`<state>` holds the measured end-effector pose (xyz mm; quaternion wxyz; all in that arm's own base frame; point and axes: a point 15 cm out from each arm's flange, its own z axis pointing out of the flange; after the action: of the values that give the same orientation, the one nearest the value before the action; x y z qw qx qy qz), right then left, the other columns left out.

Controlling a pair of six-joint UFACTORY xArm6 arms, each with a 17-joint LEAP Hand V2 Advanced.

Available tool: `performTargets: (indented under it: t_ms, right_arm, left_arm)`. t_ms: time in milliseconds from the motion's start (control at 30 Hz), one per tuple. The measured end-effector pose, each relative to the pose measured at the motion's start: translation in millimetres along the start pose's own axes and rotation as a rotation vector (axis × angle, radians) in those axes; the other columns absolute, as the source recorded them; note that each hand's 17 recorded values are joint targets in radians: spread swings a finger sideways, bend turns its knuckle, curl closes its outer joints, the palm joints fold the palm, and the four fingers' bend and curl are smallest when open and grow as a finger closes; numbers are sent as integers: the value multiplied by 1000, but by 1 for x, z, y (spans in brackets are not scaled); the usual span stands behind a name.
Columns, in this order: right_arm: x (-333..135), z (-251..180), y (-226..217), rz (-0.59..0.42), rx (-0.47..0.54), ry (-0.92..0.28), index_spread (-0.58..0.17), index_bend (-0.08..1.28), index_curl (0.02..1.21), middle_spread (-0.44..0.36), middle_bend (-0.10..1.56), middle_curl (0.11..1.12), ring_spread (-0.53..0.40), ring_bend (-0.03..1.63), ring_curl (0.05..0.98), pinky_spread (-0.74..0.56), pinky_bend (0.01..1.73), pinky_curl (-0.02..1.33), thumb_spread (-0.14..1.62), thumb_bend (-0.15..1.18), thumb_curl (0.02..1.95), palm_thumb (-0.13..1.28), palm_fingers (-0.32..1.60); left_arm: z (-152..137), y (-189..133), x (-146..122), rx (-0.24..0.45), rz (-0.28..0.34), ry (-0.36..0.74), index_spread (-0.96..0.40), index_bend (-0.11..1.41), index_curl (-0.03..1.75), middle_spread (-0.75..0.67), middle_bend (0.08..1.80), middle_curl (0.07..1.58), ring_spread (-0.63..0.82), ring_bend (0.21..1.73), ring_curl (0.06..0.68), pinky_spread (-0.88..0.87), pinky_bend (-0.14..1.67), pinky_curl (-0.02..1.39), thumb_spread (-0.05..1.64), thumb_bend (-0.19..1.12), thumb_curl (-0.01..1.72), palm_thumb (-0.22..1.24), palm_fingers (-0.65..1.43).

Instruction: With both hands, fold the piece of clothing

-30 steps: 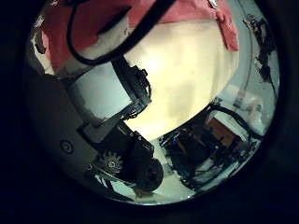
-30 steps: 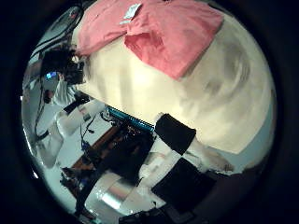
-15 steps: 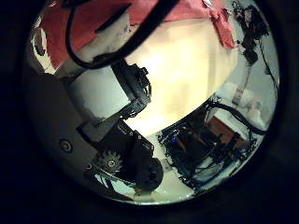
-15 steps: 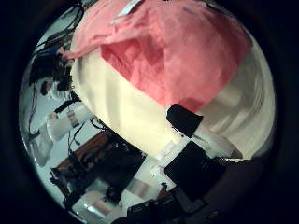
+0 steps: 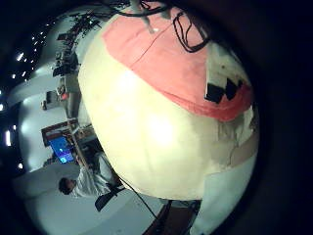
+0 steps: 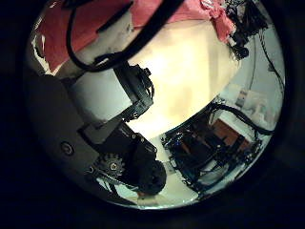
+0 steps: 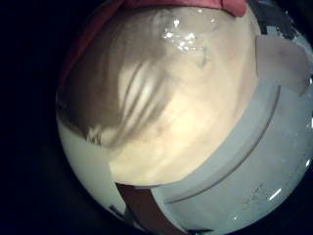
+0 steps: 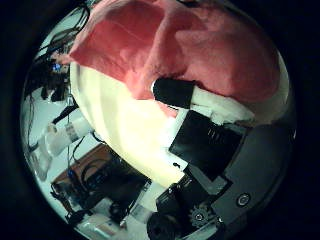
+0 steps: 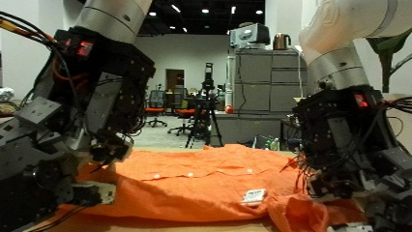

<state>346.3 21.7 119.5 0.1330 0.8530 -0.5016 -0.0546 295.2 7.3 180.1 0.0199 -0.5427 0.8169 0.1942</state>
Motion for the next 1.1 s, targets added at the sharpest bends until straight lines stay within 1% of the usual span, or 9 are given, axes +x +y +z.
performTargets:
  t_ms: [100,167,267,400,533,633,800,967,1100]
  right_arm:
    - [2,-4,0,5,13,3,-415,604,570,-241,792,635,-306,959,471,-481,867,464,908,6,407,899,1460]
    - [3,-6,0,9,18,4,-406,678,612,-232,869,667,-294,1014,497,-457,947,503,935,22,422,948,1435]
    - [8,-12,3,21,32,6,-386,807,688,-209,999,719,-274,1119,548,-408,1072,571,1004,46,448,1017,1346]
    - [11,-24,10,27,43,10,-354,924,771,-188,1127,768,-251,1238,608,-349,1188,646,1072,58,481,1075,1231]
    - [10,-40,30,37,31,9,-335,967,808,-177,1180,786,-239,1283,635,-320,1237,682,1105,55,500,1093,1181]
    - [15,-64,41,49,90,20,-318,995,838,-167,1217,796,-230,1316,655,-292,1266,714,1126,44,519,1104,1145]
    - [15,-75,70,81,136,30,-303,1012,869,-156,1248,797,-224,1336,668,-270,1276,740,1139,17,543,1100,1130]
    - [2,-99,93,75,180,52,-292,1013,885,-148,1264,792,-219,1347,674,-263,1275,754,1140,-4,567,1108,1133]
    - [-5,-117,92,69,229,53,-284,1013,892,-142,1274,783,-214,1351,673,-264,1263,757,1133,-11,581,1096,1142]
  left_arm:
    - [-3,1,-1,3,-2,1,-667,417,805,-527,1013,599,-591,888,432,-769,893,502,1144,-16,265,571,1126]
    - [-4,1,-1,0,0,2,-670,413,810,-526,1013,598,-591,887,433,-769,891,503,1144,-16,265,571,1126]
    - [-6,3,-3,-3,3,3,-675,399,818,-526,1014,598,-591,886,435,-771,890,506,1147,-15,265,575,1125]
    - [-9,11,-4,-19,9,9,-682,387,830,-525,1014,597,-592,883,438,-772,886,509,1148,-16,264,577,1127]
    - [-16,23,-2,-38,17,23,-686,380,838,-525,1013,597,-592,881,439,-773,884,511,1148,-16,264,577,1128]
    - [-23,31,5,-46,36,51,-691,373,846,-525,1013,596,-593,878,441,-774,881,513,1148,-16,263,577,1129]
    - [-33,45,15,-65,60,101,-697,364,857,-526,1011,596,-593,876,443,-775,878,515,1148,-16,263,577,1130]
    - [-50,60,12,-80,55,105,-702,357,867,-525,1012,596,-594,874,445,-779,869,515,1151,-14,263,579,1129]
    - [-63,65,9,-86,55,112,-706,351,873,-525,1011,595,-594,873,446,-781,865,515,1156,-17,261,577,1130]
